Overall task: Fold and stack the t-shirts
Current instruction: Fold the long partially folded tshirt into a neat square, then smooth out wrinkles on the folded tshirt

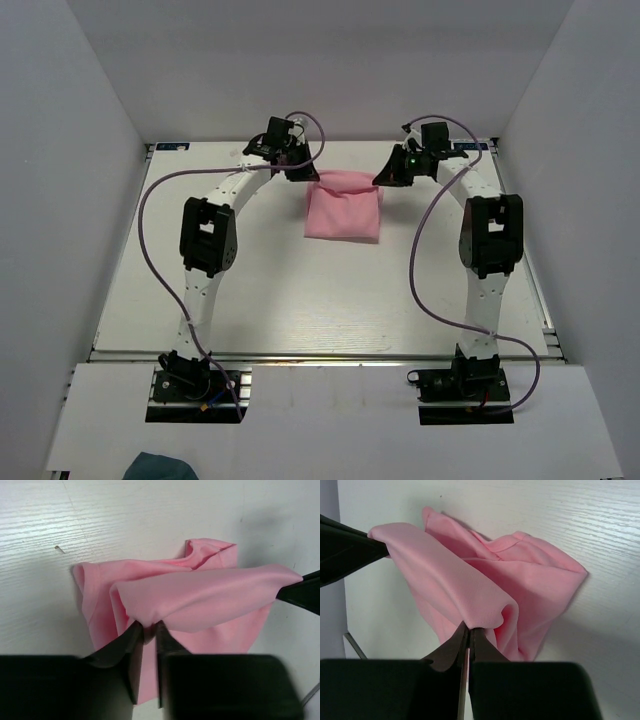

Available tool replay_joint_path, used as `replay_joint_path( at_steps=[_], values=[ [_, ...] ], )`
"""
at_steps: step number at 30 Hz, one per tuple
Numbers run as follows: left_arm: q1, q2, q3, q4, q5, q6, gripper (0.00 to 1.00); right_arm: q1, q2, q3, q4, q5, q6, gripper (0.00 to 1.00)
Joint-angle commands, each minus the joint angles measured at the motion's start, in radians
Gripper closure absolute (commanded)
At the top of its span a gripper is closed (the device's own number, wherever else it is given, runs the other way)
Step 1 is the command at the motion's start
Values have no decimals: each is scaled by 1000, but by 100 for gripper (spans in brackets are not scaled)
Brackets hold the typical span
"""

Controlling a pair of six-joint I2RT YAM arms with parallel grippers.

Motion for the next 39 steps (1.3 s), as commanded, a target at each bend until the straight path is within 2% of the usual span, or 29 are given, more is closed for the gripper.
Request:
replay_joint_path(
  at_steps=[1, 3, 4, 5, 6, 8, 11, 15, 19, 25, 30, 35, 36, 39],
  values=[
    [9, 5, 38, 93, 83, 13, 71, -13, 21, 53, 64, 10, 37, 95],
    [19, 27, 47, 113, 68, 1, 50, -16, 58, 88, 93, 11, 62, 57],
    [19, 27, 60, 113, 43, 1, 41, -18, 71, 107, 112, 3, 68, 10],
    [19, 27, 60, 124, 26, 1, 11, -22, 80, 128, 115, 1, 77, 10],
    [28, 27, 73, 124, 9, 1, 0, -28, 110, 191, 106, -9, 73, 10],
    [37, 27, 90, 110, -28, 13, 0, -32, 115, 210, 101, -32, 71, 10],
    [37, -13, 38, 119, -28, 58, 0, -29, 77, 178, 96, -37, 37, 10],
    [28, -24, -8, 101, 41, 148, 0, -26, 22, 63, 99, -51, 5, 10],
    [19, 1, -8, 11, 28, 202, 0, -12, -24, 7, 135, -169, -12, 10],
    [19, -9, -97, 46, 46, 202, 0, 14, -32, -13, 192, -302, -1, 10],
    [9, -9, -108, 64, 64, 202, 0, 28, 34, -37, 256, -378, 62, 10],
    [9, 13, -108, 64, 77, 202, 0, 11, 109, -66, 316, -359, 119, 10],
    [9, 13, -108, 64, 87, 202, 0, 8, 130, -66, 313, -317, 120, 10],
    [9, 36, -108, 64, 87, 202, 0, -2, 214, -51, 314, -333, 123, 10]
  ],
)
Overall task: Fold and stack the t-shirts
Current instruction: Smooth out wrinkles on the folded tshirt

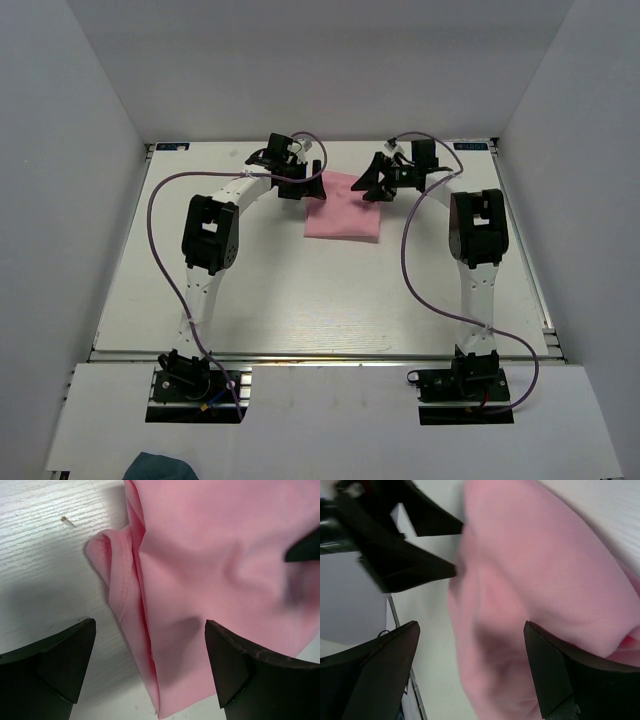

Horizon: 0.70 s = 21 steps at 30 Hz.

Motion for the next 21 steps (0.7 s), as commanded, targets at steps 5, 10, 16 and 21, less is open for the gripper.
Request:
replay_joint_path(
  at_steps=[5, 10, 16, 21],
  values=[
    [-5, -18, 3, 21, 60, 15, 11, -27, 140, -3, 56, -50, 28, 10],
    [-5, 3, -6, 30, 92, 15, 20, -40, 117, -16, 60, -61, 6, 10],
    [-5, 23, 12, 40, 92, 15, 38, -40, -24, 46, 2, -131, -95, 10],
    [-5, 32, 3, 49, 72, 15, 67, -21, -161, 37, -152, -48, -248, 10]
  ],
)
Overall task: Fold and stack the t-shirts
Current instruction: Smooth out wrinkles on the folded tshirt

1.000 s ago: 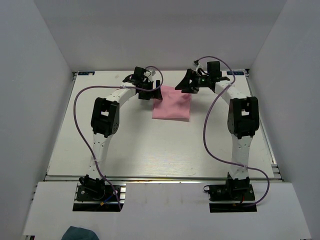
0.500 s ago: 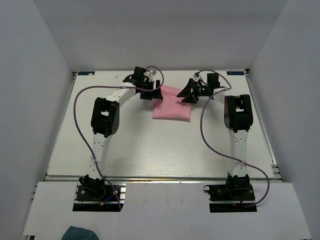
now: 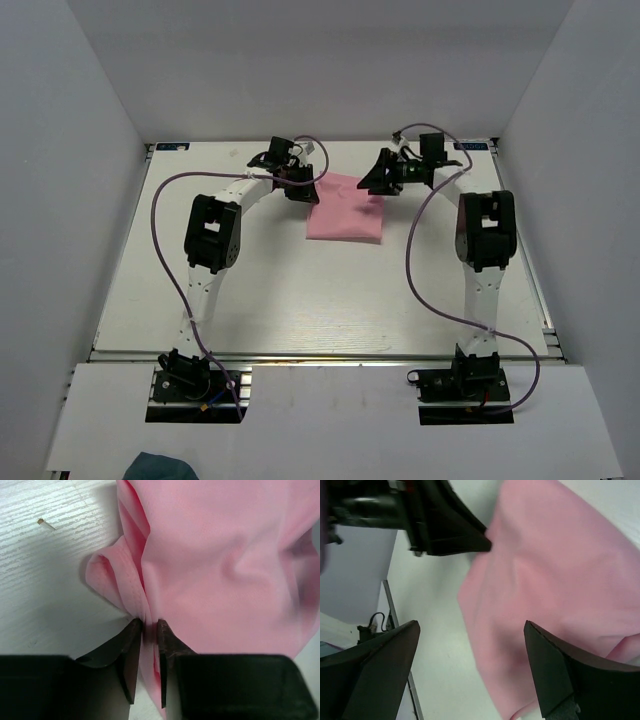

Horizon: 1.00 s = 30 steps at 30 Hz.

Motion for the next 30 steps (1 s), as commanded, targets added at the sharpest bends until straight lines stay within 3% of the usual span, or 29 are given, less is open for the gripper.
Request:
replay_joint_path(
  at_steps=[1, 3, 5, 8, 11, 12, 15, 22, 26, 30],
  values=[
    [-5, -1, 3, 19, 9, 9, 71, 10, -176, 12, -92, 30, -133, 10],
    [-5, -1, -11, 33, 35, 0, 73, 19, -236, -72, -89, 30, -142, 10],
    [-5, -10, -40, 49, 35, 0, 82, 30, -282, -167, -87, 31, -133, 10],
    [-5, -32, -66, 69, 35, -9, 85, 39, -312, -304, 1, -39, -58, 10],
    [-5, -32, -75, 69, 25, -9, 92, 38, -293, -390, 118, -83, 3, 10],
    [-5, -41, -86, 69, 25, -20, 99, 36, -283, -395, 129, -91, 6, 10],
    [-5, -50, -95, 78, 5, -29, 100, 32, -212, -436, 170, -145, 26, 10],
    [6, -96, -155, 136, -7, -49, 100, -11, -114, -476, 213, -93, 37, 10],
    [17, -142, -227, 188, 20, -49, 100, -10, -161, -456, 210, -90, 28, 10],
    [17, -188, -216, 147, -49, 12, 100, -5, -269, -426, 157, -88, -21, 10]
  ],
)
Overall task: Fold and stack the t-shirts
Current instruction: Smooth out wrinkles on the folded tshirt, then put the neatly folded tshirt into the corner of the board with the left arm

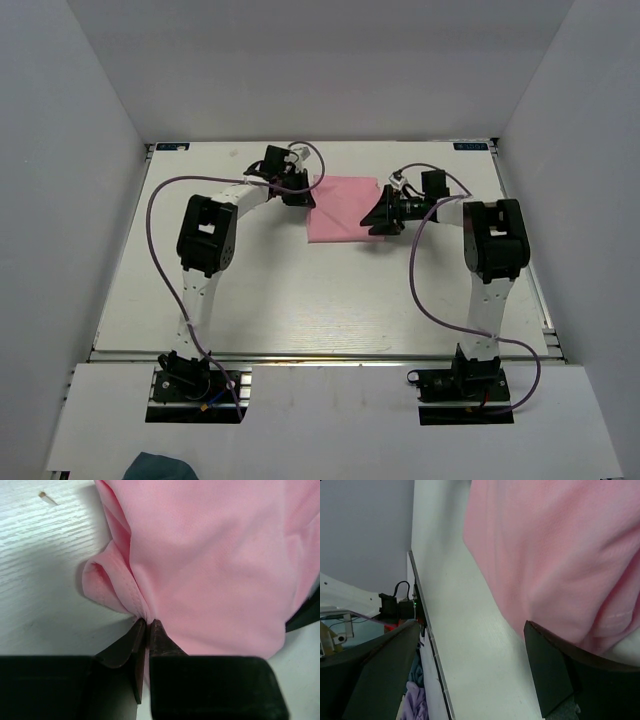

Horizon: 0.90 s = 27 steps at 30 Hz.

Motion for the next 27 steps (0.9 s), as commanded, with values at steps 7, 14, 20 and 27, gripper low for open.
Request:
replay_joint_path(
  at_steps=[7, 14, 20, 27],
  values=[
    [80, -141, 144, -281, -385, 205, 100, -1, -327, -14, -81, 106, -97, 10],
    [189, -178, 153, -318, -652, 366, 100, -6, -355, -8, -201, 208, -143, 10],
    [279, -103, 251, -287, -867, 455, 100, -6, -349, 30, -256, 274, -164, 10],
    [364, -17, 349, -143, -1016, 581, 100, -3, -330, 65, -293, 326, -177, 10]
  ],
)
